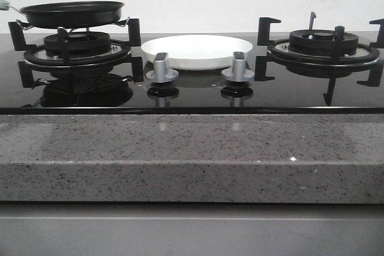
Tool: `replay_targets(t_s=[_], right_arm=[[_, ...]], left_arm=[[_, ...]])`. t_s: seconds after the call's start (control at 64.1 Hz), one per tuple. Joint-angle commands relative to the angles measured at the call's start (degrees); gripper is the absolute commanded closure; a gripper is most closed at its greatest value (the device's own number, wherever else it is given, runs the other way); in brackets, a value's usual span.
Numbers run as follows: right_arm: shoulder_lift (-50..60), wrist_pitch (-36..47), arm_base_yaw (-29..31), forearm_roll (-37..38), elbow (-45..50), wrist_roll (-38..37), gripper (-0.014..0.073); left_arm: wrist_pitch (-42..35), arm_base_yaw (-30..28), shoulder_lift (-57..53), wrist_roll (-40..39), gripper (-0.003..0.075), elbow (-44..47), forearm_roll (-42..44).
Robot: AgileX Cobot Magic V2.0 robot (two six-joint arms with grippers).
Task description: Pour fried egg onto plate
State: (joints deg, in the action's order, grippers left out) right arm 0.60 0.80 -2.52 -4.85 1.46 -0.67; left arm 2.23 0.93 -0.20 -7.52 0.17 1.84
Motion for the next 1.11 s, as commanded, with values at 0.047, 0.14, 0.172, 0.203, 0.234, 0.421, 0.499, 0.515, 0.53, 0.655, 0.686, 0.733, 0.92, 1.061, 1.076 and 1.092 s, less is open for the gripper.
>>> replay_targets(t_s=[0.047,0.14,0.172,0.203,0.234,0.421,0.499,0.515,0.53,0.655,0.686,0.733,0.92,1.061,1.076,1.092], right_arm=[[0.9,5.2,0.1,0.2,-0.2,0.7,0.0662],[0.9,5.2,0.1,0.2,-0.2,0.7,0.0662],[0.9,5.2,0.1,0.2,-0.2,0.7,0.0662],[0.9,5.2,0.1,0.2,-0.2,0.7,0.0662],[0.9,5.2,0.1,0.2,-0.2,0.7,0.0662],[0.9,5.2,0.1,0.2,-0.2,0.7,0.0662],[0.9,5.2,0.1,0.2,-0.2,0.7,0.0662],[0.9,5.2,0.1,0.2,-0.2,0.7,0.0662],[0.9,5.2,0.1,0.2,-0.2,0.7,0.0662],[0.9,5.2,0.1,0.2,-0.2,0.7,0.0662],[0.9,5.2,0.1,0.2,-0.2,0.7,0.0662],[0.9,5.2,0.1,0.2,-0.2,0.7,0.0662],[0.9,5.3,0.1,0.2,-0.3,0.7,0.0662],[0.9,4.3,0.1,0.2,-2.0,0.7,0.0662],[0.9,3.9,0.1,0.2,-2.5,0.7,0.0662],[0.9,3.4,0.1,0.2,-2.9,0.7,0.0662]], left_arm=[[-5.1,0.4,-0.9,-0.2,0.0741,0.4,-0.3],[-5.1,0.4,-0.9,-0.2,0.0741,0.4,-0.3],[-5.1,0.4,-0.9,-0.2,0.0741,0.4,-0.3],[-5.1,0.4,-0.9,-0.2,0.0741,0.4,-0.3],[-5.1,0.4,-0.9,-0.2,0.0741,0.4,-0.3],[-5.1,0.4,-0.9,-0.2,0.0741,0.4,-0.3],[-5.1,0.4,-0.9,-0.2,0.0741,0.4,-0.3],[-5.1,0.4,-0.9,-0.2,0.0741,0.4,-0.3],[-5.1,0.4,-0.9,-0.2,0.0741,0.4,-0.3],[-5.1,0.4,-0.9,-0.2,0.0741,0.4,-0.3],[-5.1,0.4,-0.9,-0.2,0.0741,0.4,-0.3],[-5.7,0.4,-0.9,-0.2,0.0741,0.4,-0.3],[-7.3,0.4,-0.9,-0.2,0.0741,0.4,-0.3],[-8.9,0.4,-0.9,-0.3,0.0741,-2.4,-1.0],[-8.7,0.4,-0.9,-0.3,0.0741,-3.0,-1.0],[-8.4,0.4,-0.9,-0.3,0.0741,-3.6,-1.0]])
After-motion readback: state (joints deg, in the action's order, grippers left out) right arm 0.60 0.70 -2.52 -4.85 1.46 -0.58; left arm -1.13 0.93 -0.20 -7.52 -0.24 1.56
